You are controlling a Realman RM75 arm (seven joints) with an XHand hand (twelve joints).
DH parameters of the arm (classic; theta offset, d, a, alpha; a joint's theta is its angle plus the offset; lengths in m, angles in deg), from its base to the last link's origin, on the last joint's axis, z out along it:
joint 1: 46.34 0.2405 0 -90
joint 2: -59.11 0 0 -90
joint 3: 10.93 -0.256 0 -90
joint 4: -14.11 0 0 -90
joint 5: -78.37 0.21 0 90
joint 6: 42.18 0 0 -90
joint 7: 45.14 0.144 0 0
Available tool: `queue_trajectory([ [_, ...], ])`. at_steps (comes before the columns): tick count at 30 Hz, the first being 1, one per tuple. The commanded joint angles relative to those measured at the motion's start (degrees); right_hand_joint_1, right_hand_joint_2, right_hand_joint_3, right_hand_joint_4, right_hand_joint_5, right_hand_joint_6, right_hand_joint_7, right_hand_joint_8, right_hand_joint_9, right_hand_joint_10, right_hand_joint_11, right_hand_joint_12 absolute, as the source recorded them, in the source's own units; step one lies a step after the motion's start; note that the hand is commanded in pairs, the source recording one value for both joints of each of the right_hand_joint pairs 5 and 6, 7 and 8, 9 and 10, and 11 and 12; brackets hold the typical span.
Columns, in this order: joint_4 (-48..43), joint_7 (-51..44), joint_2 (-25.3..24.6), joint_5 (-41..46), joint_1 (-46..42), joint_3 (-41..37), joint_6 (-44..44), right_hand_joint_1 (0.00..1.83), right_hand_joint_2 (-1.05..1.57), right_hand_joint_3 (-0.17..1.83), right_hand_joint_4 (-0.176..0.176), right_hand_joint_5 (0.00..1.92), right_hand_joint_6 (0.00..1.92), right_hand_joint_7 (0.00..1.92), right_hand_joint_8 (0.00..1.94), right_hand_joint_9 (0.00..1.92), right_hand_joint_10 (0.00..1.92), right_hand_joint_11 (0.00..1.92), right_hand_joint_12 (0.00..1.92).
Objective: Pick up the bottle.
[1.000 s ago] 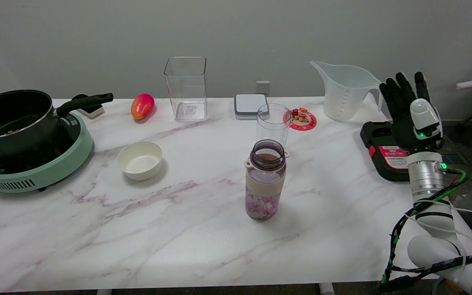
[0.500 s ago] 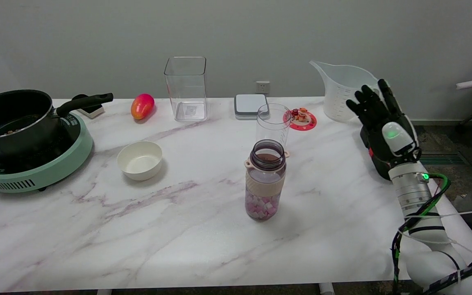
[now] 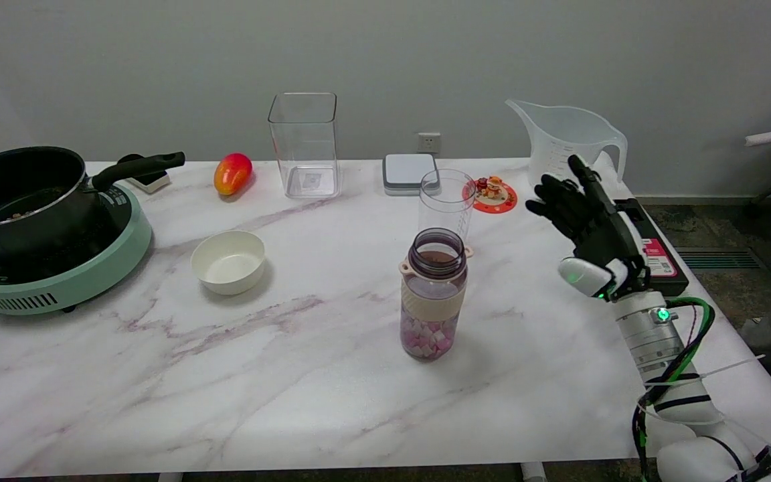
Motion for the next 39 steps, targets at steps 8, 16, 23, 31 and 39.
queue_trajectory([
  [8, 6.23, -40.83, -14.32, -2.26, -0.18, 9.6, -11.78, 1.21, -0.46, 1.24, 0.0, 0.17, 0.17, 0.49, 0.49, 0.47, 0.47, 0.56, 0.56],
  [16, 10.81, -40.83, -18.45, -2.82, 0.6, 12.9, -16.66, 1.19, -0.48, 1.11, 0.0, 0.16, 0.16, 0.5, 0.5, 0.48, 0.48, 0.54, 0.54],
  [23, 11.56, -40.83, -18.83, -3.91, 1.09, 15.07, -16.24, 1.16, -0.44, 1.05, 0.0, 0.15, 0.15, 0.51, 0.51, 0.49, 0.49, 0.54, 0.54],
  [31, 11.47, -40.83, -19.44, -5.6, 2.72, 15.81, -15.06, 1.16, -0.39, 1.01, 0.0, 0.15, 0.15, 0.51, 0.51, 0.5, 0.5, 0.54, 0.54],
  [39, 11.6, -40.77, -19.15, -6.33, 4.18, 15.8, -14.1, 1.22, -0.31, 1.09, 0.0, 0.15, 0.15, 0.51, 0.51, 0.5, 0.5, 0.53, 0.53],
])
